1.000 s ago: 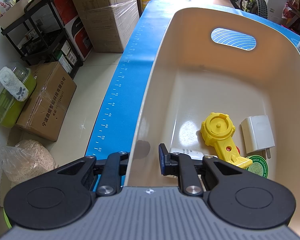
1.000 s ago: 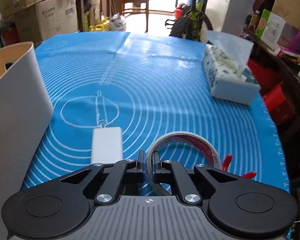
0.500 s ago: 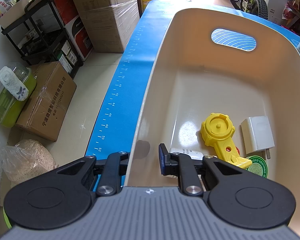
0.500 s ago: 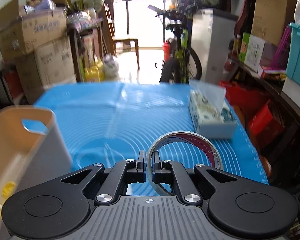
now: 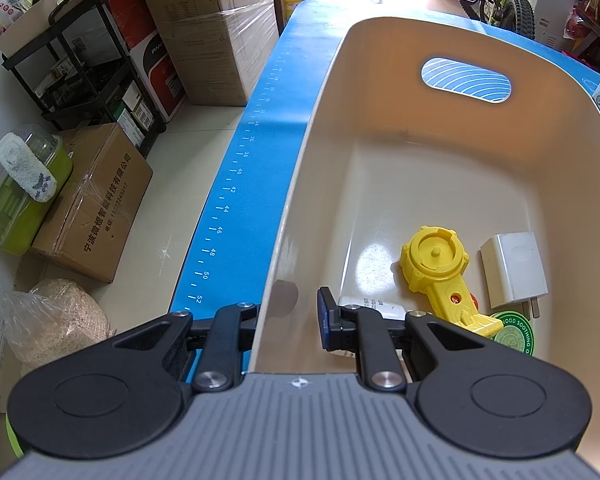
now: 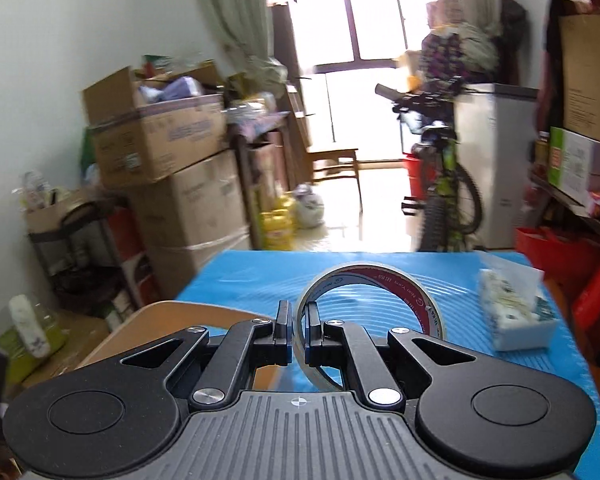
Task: Organize rigid objects
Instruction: 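Carry the tape roll into the basket and release it, then grasp the white charger on the mat with the right tool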
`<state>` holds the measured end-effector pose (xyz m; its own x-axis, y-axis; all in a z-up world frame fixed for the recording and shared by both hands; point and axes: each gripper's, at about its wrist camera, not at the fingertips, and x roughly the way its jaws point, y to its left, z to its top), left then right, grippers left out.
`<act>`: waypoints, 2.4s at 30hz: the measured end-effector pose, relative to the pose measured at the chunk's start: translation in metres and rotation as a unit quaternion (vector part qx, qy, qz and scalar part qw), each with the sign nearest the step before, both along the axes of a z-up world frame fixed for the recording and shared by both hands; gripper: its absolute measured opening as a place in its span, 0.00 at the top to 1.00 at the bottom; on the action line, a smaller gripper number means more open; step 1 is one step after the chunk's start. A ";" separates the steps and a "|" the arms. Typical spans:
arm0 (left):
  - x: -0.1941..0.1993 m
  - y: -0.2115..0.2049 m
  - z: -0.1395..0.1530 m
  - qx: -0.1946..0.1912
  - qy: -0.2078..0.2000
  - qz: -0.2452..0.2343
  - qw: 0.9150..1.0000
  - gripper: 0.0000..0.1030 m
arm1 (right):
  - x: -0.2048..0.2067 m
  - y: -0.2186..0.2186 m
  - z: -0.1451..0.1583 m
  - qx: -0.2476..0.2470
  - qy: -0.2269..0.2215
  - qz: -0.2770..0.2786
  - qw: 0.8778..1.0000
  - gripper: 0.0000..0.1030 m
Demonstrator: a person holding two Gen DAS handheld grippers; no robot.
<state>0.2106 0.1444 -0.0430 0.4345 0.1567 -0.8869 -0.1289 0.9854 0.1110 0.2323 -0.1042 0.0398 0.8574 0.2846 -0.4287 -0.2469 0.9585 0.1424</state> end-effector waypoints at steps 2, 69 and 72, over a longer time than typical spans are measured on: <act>0.000 0.000 0.000 0.000 0.000 0.000 1.000 0.79 | -0.002 0.018 0.001 -0.004 -0.001 0.025 1.000 0.83; 0.001 -0.001 0.002 0.003 0.001 0.001 1.000 0.79 | 0.043 -0.040 -0.065 -0.083 0.111 -0.069 0.988 0.02; 0.001 -0.001 0.002 0.003 0.000 0.001 1.000 0.79 | 0.051 -0.039 -0.078 -0.094 0.127 -0.072 0.985 0.03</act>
